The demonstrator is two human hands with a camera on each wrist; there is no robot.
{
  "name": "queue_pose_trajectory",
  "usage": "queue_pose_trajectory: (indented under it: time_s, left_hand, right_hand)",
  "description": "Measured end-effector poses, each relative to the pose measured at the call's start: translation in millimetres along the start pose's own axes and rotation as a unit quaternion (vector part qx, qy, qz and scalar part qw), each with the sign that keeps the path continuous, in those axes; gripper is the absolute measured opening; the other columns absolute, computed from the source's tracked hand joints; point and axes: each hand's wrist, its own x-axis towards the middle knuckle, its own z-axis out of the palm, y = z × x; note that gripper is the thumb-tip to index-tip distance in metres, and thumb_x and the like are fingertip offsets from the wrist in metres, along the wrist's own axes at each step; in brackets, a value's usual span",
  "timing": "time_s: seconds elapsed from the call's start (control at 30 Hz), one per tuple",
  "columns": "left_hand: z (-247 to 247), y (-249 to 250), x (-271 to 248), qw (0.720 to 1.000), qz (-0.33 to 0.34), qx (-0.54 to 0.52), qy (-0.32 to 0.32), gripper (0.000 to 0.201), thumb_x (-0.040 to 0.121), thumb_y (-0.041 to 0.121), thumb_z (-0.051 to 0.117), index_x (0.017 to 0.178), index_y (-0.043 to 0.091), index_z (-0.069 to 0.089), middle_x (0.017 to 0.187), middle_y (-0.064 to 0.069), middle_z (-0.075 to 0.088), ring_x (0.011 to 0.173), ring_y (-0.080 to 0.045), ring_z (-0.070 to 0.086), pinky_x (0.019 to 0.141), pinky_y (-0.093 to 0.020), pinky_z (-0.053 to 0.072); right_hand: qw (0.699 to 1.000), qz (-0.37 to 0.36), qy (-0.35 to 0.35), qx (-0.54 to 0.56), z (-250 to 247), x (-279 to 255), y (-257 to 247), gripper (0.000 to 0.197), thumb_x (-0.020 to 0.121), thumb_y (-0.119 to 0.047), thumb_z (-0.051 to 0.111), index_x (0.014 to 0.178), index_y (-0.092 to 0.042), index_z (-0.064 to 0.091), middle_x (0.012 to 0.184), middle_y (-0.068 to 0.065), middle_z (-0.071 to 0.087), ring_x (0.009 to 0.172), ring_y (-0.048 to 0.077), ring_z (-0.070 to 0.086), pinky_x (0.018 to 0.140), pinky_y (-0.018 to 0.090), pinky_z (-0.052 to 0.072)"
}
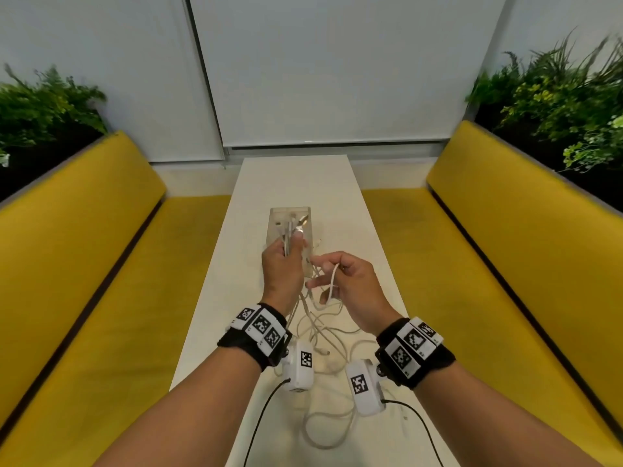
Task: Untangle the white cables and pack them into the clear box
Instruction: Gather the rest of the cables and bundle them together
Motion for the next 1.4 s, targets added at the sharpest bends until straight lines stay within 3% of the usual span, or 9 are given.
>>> queue_pose_trajectory:
  time_s: [0.1, 0.2, 0.4, 0.53, 0.67, 0.87, 1.07, 1.2, 1.4]
  left_hand:
    - [-7, 2, 10, 0.997, -0.046, -0.058, 0.033, 0.041, 0.106, 0.039, 0.047, 0.075, 0.016, 0.058, 0.056, 0.001, 0.049, 0.045, -0.011, 0.041, 0.049, -0.028, 0.035]
    - [-18, 12, 22, 0.983, -0.082, -0.15, 0.066, 0.04, 0.108, 0.036, 0.044, 0.073, 0.017, 0.051, 0.055, 0.004, 0.049, 0.047, -0.011, 0.043, 0.043, -0.024, 0.036]
    - [-20, 28, 21, 0.982, -0.052, -0.177, 0.033, 0.038, 0.109, 0.042, 0.035, 0.082, 0.017, 0.043, 0.053, 0.005, 0.036, 0.041, -0.012, 0.039, 0.041, -0.025, 0.044]
    - [-9, 28, 10, 0.993, -0.023, -0.118, -0.016, 0.037, 0.109, 0.04, 0.035, 0.081, 0.017, 0.042, 0.056, 0.005, 0.041, 0.042, -0.012, 0.037, 0.043, -0.026, 0.035]
    - [5, 23, 0, 0.991, -0.022, -0.108, -0.073, 0.036, 0.109, 0.038, 0.037, 0.079, 0.018, 0.04, 0.059, 0.004, 0.036, 0.048, -0.012, 0.031, 0.049, -0.03, 0.028]
    - [6, 29, -4, 0.99, -0.012, -0.08, -0.115, 0.031, 0.109, 0.029, 0.045, 0.082, 0.013, 0.05, 0.058, 0.007, 0.044, 0.054, -0.011, 0.04, 0.057, -0.031, 0.04]
    - [-1, 43, 0, 0.985, -0.028, -0.114, -0.122, 0.033, 0.11, 0.029, 0.04, 0.082, 0.015, 0.05, 0.061, 0.004, 0.045, 0.058, -0.015, 0.049, 0.068, -0.034, 0.05]
    - [0, 54, -3, 0.975, -0.04, -0.153, -0.153, 0.03, 0.11, 0.029, 0.04, 0.087, 0.014, 0.051, 0.066, -0.001, 0.055, 0.069, -0.022, 0.061, 0.075, -0.039, 0.054]
    - [-6, 71, 3, 0.959, -0.019, -0.234, -0.161, 0.03, 0.11, 0.031, 0.036, 0.088, 0.014, 0.046, 0.06, 0.003, 0.035, 0.049, -0.012, 0.039, 0.053, -0.032, 0.052]
  right_hand:
    - [0.993, 0.066, -0.041, 0.089, -20, -17, 11, 0.018, 0.096, 0.009, 0.047, 0.089, 0.0, 0.061, 0.11, 0.016, 0.071, 0.076, 0.031, 0.071, 0.055, 0.035, 0.053]
    - [0.974, 0.163, -0.015, 0.157, -46, -34, 30, 0.029, 0.083, 0.015, 0.037, 0.076, -0.007, 0.054, 0.085, 0.017, 0.059, 0.063, 0.027, 0.06, 0.054, 0.035, 0.049]
    - [0.922, 0.355, 0.111, -0.108, -86, -53, 86, 0.023, 0.091, 0.002, 0.035, 0.097, -0.007, 0.056, 0.083, 0.016, 0.066, 0.066, 0.029, 0.062, 0.062, 0.034, 0.05]
    - [0.89, 0.21, 0.14, -0.381, -66, -41, 71, 0.033, 0.086, 0.001, 0.046, 0.106, -0.02, 0.062, 0.117, 0.008, 0.062, 0.09, 0.019, 0.058, 0.075, 0.03, 0.049]
    - [0.966, 0.054, 0.086, -0.236, -22, -25, 13, 0.018, 0.096, -0.017, 0.056, 0.111, -0.018, 0.068, 0.119, -0.002, 0.066, 0.113, 0.018, 0.061, 0.095, 0.031, 0.048]
    - [0.981, 0.022, -0.038, -0.19, 9, -9, -6, 0.016, 0.097, -0.028, 0.064, 0.091, -0.015, 0.072, 0.093, 0.001, 0.069, 0.084, 0.002, 0.061, 0.082, 0.019, 0.048]
    - [0.979, -0.007, -0.035, -0.199, 17, -11, 6, 0.006, 0.091, -0.022, 0.071, 0.086, -0.026, 0.07, 0.104, -0.001, 0.068, 0.1, 0.012, 0.063, 0.093, 0.028, 0.048]
    - [0.962, -0.08, -0.02, -0.259, 20, -7, -5, 0.008, 0.09, -0.014, 0.072, 0.083, -0.019, 0.071, 0.108, -0.001, 0.06, 0.101, 0.002, 0.054, 0.087, 0.013, 0.038]
    - [0.978, -0.084, -0.006, -0.188, 4, -8, -14, 0.042, 0.1, -0.029, 0.056, 0.058, -0.027, 0.055, 0.086, 0.001, 0.049, 0.079, 0.01, 0.048, 0.079, 0.025, 0.039]
